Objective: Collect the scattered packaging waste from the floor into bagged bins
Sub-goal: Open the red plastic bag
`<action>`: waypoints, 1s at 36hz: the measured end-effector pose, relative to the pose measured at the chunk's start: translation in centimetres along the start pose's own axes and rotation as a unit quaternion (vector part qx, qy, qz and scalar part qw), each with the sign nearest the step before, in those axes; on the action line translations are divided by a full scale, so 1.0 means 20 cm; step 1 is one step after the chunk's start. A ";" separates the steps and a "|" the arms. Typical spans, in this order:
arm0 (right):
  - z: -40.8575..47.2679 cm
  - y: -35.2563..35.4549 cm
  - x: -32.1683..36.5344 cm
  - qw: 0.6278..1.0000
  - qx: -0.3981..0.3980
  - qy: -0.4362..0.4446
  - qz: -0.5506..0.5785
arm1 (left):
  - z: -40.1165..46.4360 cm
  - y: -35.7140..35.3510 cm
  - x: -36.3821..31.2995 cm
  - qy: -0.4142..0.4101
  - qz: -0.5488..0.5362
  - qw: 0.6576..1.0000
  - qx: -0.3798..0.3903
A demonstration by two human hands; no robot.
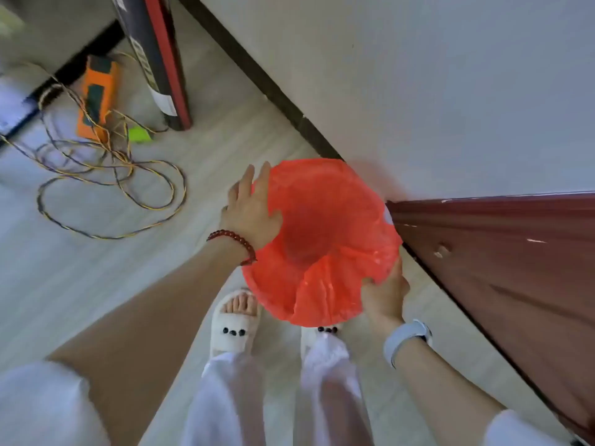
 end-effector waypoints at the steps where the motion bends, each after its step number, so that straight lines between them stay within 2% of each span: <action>1: 0.03 -0.02 0.00 1.000 0.010 -0.008 0.004 | 0.04 -0.03 0.00 0.001 -0.011 1.000 0.007; 3: 0.09 -0.04 -0.01 1.000 0.020 -0.014 0.007 | 0.09 -0.08 0.02 0.020 -0.022 0.999 0.015; 6: 0.11 -0.01 -0.02 1.000 0.005 0.002 -0.016 | 0.04 -0.07 0.05 0.047 -0.016 0.998 -0.025; 9: 0.02 0.05 0.10 0.995 0.008 0.067 -0.074 | -0.13 0.03 0.13 0.056 -0.025 0.994 -0.095; 11: -0.09 0.10 0.24 0.984 0.018 0.123 -0.125 | -0.32 0.12 0.20 0.098 -0.038 0.987 -0.124; 14: -0.32 0.13 0.51 0.952 0.062 0.215 -0.207 | -0.66 0.30 0.32 0.172 -0.043 0.973 -0.149; 18: -0.75 0.12 0.88 0.881 0.132 0.342 -0.298 | -1.16 0.60 0.43 0.239 -0.082 0.945 -0.208; 24: -1.55 0.04 1.23 0.773 0.204 0.506 -0.324 | -1.94 1.01 0.56 0.302 -0.165 0.867 -0.361; 30: -2.40 -0.10 1.28 0.684 0.248 0.594 -0.343 | -2.74 1.19 0.77 0.352 -0.226 0.781 -0.464; 32: -2.67 -0.18 1.24 0.666 0.258 0.618 -0.329 | -3.01 1.22 0.85 0.363 -0.246 0.748 -0.499; 36: -3.15 -0.34 1.05 0.662 0.274 0.629 -0.301 | -3.53 1.20 1.04 0.379 -0.287 0.682 -0.555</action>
Point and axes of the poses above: each hand's wrist, its own z-axis towards the middle knuckle, its own y-axis out of the back of the hand, x = y × z, the point moved 8 cm from there along z, towards the middle knuckle, and after that the axes turned 1 degree about -x, right-handed, at the moved point
